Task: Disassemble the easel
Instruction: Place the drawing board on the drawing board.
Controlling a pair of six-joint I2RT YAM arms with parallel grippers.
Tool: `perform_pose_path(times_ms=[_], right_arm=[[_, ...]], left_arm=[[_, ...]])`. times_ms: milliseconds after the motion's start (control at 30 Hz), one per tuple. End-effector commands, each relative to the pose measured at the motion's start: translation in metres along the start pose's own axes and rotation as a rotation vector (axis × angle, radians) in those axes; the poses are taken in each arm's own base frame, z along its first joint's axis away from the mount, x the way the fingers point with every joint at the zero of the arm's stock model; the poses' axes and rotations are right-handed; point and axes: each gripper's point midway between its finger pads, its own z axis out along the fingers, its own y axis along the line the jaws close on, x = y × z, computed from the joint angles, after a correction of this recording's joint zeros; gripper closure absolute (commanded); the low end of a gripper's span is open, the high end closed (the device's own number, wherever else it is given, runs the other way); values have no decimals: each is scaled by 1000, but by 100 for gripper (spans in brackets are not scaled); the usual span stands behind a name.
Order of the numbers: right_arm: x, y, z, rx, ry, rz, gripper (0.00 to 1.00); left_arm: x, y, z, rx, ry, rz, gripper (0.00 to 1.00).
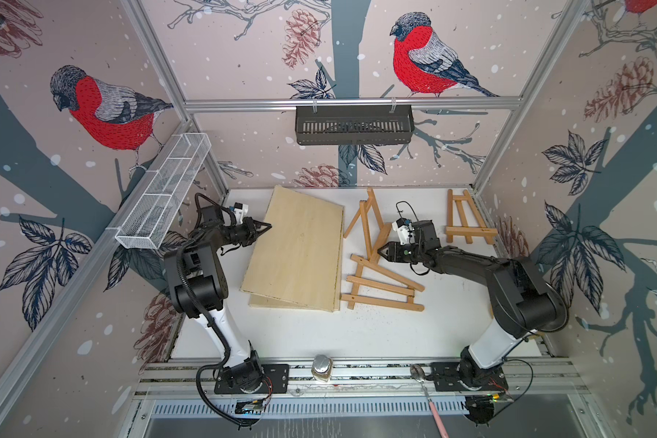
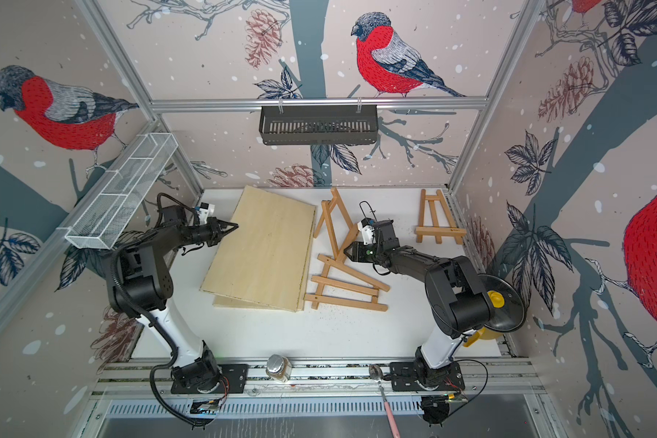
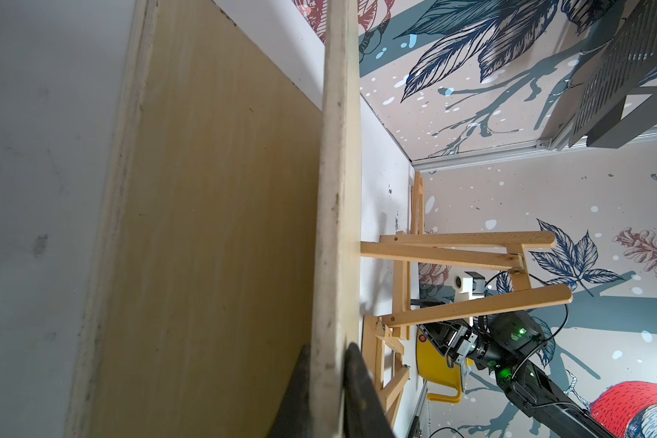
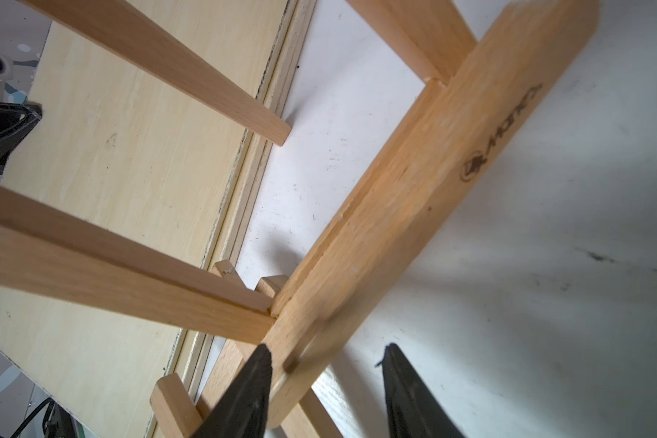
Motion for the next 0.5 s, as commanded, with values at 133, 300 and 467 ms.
perform_pose_path(times_ms=[133, 300, 467], right_arm=[[-11, -1, 9, -21, -28, 18, 59], [-10, -6, 15, -11, -19, 22, 73], [-9, -11, 17, 15, -8, 15, 77]], left_arm=[[-2, 30, -1, -162, -20, 26, 100], [-1, 33, -1, -169, -18, 20, 100], [1, 39, 1, -180, -17, 6, 100]])
